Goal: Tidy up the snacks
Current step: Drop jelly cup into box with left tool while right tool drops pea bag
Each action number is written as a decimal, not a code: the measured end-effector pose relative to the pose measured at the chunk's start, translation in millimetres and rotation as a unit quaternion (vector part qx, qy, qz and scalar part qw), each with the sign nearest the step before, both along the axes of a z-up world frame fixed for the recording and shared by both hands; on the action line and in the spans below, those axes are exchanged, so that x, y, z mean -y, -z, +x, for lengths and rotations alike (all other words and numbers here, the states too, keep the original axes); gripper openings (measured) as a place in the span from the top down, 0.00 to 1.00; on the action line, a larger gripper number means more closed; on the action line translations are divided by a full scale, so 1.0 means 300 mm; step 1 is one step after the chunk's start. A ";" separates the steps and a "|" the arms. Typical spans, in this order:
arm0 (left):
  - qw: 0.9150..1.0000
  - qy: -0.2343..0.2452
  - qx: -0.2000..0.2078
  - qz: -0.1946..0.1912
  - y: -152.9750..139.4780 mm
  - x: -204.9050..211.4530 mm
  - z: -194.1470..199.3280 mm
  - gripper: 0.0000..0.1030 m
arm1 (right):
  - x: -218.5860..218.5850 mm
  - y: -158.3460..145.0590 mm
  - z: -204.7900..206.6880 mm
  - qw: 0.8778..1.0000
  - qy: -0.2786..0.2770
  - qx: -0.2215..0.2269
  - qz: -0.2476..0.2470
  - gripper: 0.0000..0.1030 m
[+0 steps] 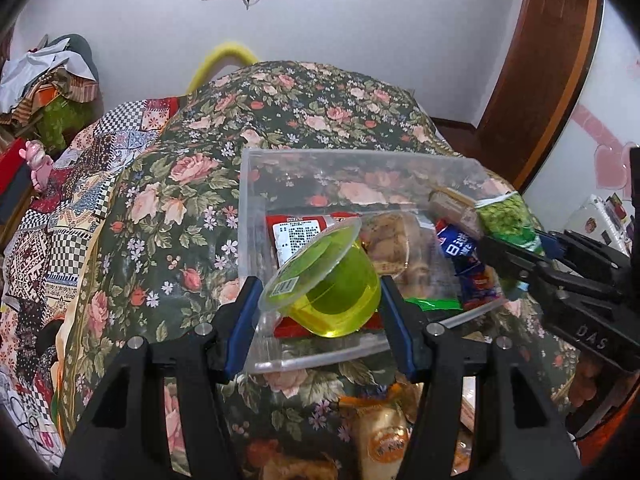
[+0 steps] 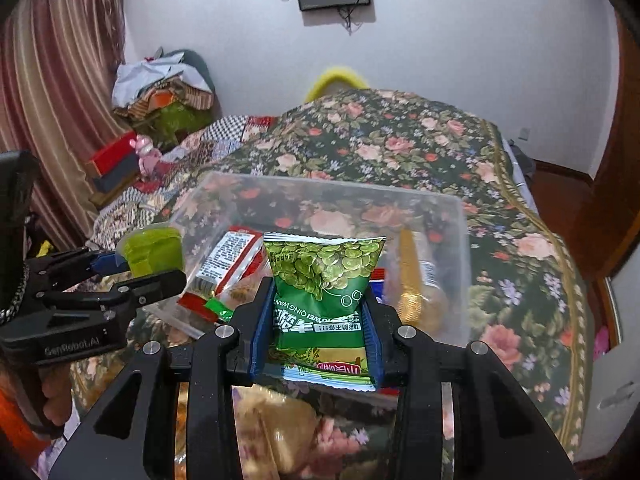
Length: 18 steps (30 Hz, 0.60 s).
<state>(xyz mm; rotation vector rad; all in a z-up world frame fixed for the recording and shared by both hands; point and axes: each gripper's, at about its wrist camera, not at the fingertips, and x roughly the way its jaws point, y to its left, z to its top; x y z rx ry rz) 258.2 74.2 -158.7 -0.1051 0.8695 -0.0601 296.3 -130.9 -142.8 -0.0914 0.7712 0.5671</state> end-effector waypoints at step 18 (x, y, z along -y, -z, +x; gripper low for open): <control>1.000 0.016 -0.010 0.004 0.002 0.026 0.006 0.43 | -0.035 0.010 -0.021 1.000 -0.008 -0.006 -0.019 0.48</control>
